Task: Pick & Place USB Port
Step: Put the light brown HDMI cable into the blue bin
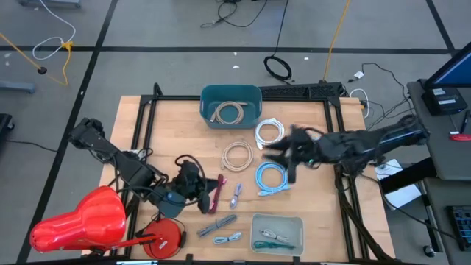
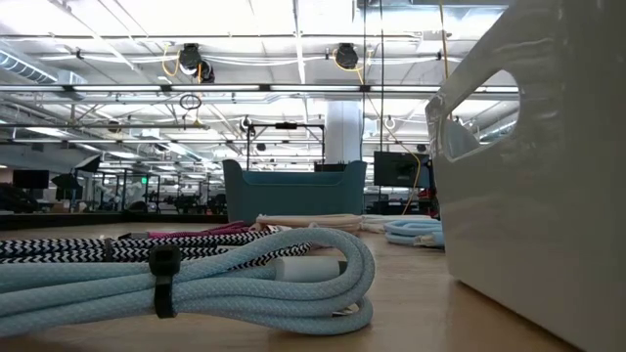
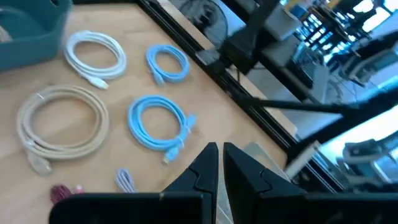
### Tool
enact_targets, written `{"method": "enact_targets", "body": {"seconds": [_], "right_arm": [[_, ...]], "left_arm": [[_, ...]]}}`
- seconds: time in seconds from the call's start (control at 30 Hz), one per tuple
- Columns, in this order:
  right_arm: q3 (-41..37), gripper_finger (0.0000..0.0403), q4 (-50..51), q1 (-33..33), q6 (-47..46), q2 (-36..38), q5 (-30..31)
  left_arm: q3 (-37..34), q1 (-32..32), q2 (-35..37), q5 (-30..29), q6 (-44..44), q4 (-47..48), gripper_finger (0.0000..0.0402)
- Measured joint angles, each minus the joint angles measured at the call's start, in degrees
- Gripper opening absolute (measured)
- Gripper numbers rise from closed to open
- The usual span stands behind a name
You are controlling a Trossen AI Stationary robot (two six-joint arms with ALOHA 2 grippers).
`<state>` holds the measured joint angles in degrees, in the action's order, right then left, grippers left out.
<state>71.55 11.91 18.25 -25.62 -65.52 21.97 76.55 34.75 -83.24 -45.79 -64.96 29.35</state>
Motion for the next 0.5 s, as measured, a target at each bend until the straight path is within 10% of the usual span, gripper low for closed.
{"method": "enact_targets", "body": {"seconds": [0.23, 0.5], "right_arm": [[0.00, 0.0109, 22.31, -3.44, 4.28, 10.60, 16.58], [-0.77, 0.0099, 37.22, -7.47, -0.49, 13.80, 13.83]], "left_arm": [[0.00, -5.87, 0.00, 3.29, -1.10, 3.85, 0.0026], [0.00, -22.15, -0.62, 17.35, -6.15, 18.91, 0.0026]]}}
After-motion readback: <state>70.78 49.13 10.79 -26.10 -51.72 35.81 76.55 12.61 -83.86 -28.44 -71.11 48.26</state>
